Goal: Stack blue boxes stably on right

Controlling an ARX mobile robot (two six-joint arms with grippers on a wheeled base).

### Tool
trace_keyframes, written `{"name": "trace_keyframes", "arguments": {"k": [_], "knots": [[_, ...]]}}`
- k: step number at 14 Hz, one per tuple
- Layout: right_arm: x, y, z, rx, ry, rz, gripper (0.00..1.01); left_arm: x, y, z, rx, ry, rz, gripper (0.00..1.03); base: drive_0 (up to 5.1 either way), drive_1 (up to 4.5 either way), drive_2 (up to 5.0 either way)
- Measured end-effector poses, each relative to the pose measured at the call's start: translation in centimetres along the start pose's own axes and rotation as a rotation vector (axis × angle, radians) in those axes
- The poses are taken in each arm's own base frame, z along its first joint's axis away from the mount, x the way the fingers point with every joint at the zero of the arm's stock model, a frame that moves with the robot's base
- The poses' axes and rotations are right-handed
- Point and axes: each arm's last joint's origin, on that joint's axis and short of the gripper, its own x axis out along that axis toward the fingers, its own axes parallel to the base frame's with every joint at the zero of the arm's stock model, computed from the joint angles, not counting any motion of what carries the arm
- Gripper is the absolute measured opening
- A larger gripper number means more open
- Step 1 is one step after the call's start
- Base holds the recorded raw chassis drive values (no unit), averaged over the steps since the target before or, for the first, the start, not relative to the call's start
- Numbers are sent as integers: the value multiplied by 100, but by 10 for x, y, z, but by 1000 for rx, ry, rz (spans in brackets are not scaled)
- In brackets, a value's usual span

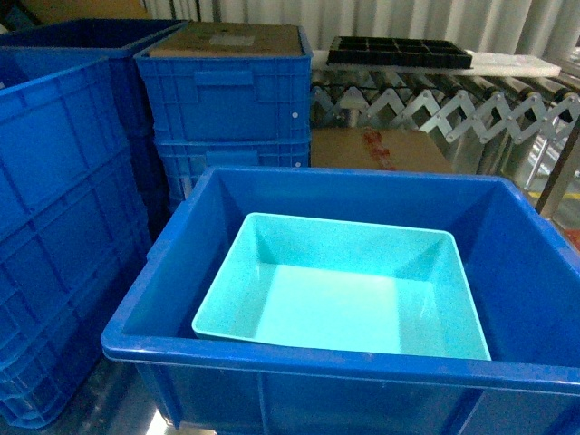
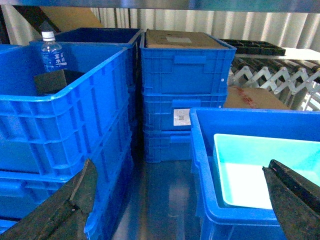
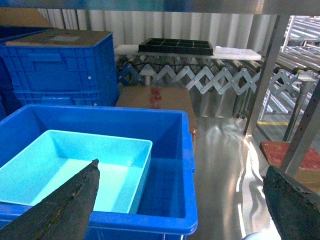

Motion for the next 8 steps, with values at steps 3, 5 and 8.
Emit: {"name": "trace_keyframes", "arguments": {"k": [3,5,8], "knots": [[0,0,0,0,0,0,98,0,0,0,0,0,0,98,0,0,0],[0,0,0,0,0,0,98,0,0,0,0,0,0,98,0,0,0],[0,0,0,0,0,0,98,0,0,0,0,0,0,98,0,0,0]]}}
